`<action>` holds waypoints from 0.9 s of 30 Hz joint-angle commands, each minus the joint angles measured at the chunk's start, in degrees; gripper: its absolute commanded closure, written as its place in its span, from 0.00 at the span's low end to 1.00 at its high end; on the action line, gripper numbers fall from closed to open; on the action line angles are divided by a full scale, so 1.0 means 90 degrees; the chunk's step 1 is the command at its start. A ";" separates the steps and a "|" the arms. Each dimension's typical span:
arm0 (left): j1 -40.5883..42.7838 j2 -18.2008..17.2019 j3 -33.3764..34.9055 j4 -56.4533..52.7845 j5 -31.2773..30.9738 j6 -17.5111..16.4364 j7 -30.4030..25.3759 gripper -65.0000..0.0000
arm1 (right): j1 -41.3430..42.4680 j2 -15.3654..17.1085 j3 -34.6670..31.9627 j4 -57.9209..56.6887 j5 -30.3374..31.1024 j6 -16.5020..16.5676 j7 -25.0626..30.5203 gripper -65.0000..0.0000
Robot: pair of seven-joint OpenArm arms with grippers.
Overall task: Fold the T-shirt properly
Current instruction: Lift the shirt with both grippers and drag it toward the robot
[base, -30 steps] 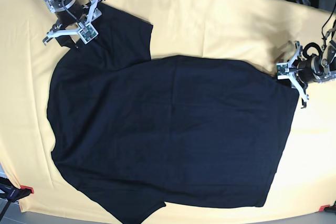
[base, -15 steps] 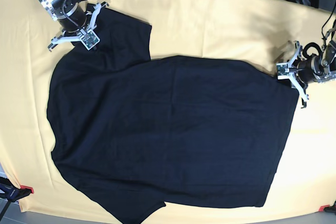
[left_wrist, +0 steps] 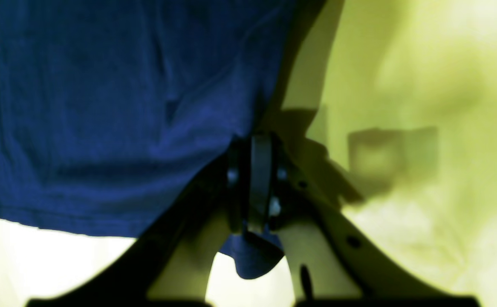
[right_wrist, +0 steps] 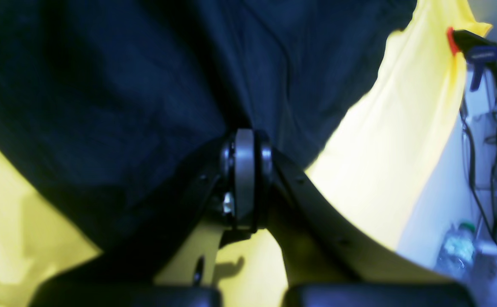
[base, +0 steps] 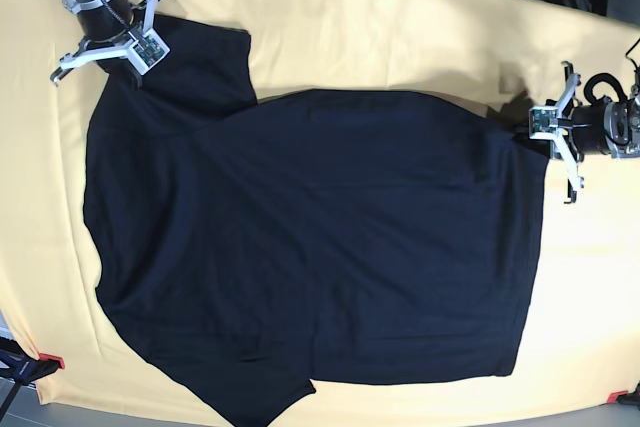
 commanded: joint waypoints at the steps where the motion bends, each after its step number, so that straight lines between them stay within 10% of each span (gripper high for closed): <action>1: -0.0087 -0.0219 -0.0078 0.0119 -0.0080 0.0020 -0.0119 1.00 | -0.0131 0.0097 0.0199 0.0107 -0.0039 -0.0109 -0.0066 1.00; 27: 0.2237 -0.1875 -0.0078 0.2798 0.0158 0.0020 0.1226 1.00 | -0.2623 0.0090 0.1149 0.0583 0.0811 -0.0036 -0.0865 1.00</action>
